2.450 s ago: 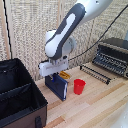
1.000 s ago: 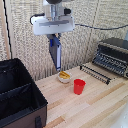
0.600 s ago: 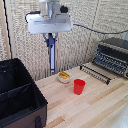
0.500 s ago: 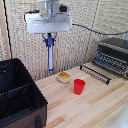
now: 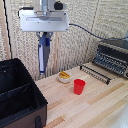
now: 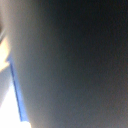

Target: Please shift your gripper toward the book. Carefully hold the book with your gripper. Gently transport the book using your gripper to the caddy's front section. Safely let the book go into the caddy's front area.

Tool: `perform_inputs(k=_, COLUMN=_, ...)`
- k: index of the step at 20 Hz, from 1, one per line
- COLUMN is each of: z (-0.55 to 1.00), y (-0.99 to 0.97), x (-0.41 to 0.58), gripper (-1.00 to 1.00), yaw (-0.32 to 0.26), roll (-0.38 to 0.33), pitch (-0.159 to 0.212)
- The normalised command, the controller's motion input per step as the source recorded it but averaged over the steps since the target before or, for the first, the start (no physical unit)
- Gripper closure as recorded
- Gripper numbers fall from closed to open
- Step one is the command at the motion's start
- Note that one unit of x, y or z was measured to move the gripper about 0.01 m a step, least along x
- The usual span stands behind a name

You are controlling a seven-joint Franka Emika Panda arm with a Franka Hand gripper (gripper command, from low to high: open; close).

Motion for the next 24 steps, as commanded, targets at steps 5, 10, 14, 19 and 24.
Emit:
perform_inputs(k=5, z=0.25, y=0.58, x=-0.019, gripper=1.0, yaw=-0.197, roll=-0.009, pitch=-0.001)
perform_inputs(k=10, z=0.12, y=0.6, x=-0.079, gripper=1.0, yaw=-0.174, roll=-0.036, pitch=0.007)
perform_inputs(k=14, z=0.13, y=0.59, x=-0.082, gripper=1.0, yaw=-0.173, roll=-0.028, pitch=0.005)
perform_inputs(k=19, z=0.14, y=0.59, x=-0.071, gripper=1.0, yaw=-0.176, roll=-0.026, pitch=0.002)
perform_inputs(k=24, z=0.15, y=0.59, x=-0.048, gripper=1.0, yaw=-0.186, roll=-0.021, pitch=0.0)
